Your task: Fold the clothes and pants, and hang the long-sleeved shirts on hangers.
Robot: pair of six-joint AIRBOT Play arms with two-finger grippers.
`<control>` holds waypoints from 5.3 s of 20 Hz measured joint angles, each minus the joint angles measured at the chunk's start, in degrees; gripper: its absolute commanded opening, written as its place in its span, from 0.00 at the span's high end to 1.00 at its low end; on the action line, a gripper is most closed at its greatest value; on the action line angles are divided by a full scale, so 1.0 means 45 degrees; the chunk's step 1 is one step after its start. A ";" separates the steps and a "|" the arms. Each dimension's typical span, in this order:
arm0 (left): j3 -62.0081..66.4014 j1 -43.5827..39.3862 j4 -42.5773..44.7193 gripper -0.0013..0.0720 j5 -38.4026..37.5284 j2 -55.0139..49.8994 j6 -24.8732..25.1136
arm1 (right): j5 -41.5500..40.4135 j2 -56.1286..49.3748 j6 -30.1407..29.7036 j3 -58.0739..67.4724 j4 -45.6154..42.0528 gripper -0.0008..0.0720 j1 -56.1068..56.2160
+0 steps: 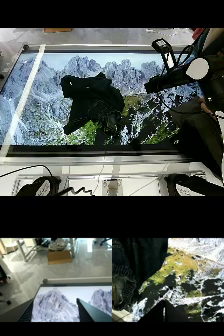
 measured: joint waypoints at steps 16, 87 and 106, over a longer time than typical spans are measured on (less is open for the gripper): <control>0.0000 0.0000 -0.0005 0.16 0.0000 0.0000 0.0000 | -0.0005 0.0000 0.0000 0.0000 0.0000 0.95 0.0000; -0.0029 -0.0039 -0.0296 0.16 -0.1093 -0.0325 -0.0374 | -0.1588 -0.3279 0.3687 -0.2035 -0.0661 0.95 0.3424; -0.8578 -0.0180 -0.6445 0.16 -0.7082 -0.1846 0.1501 | -0.0801 -0.0782 0.0495 -0.1506 0.0622 0.95 -0.1700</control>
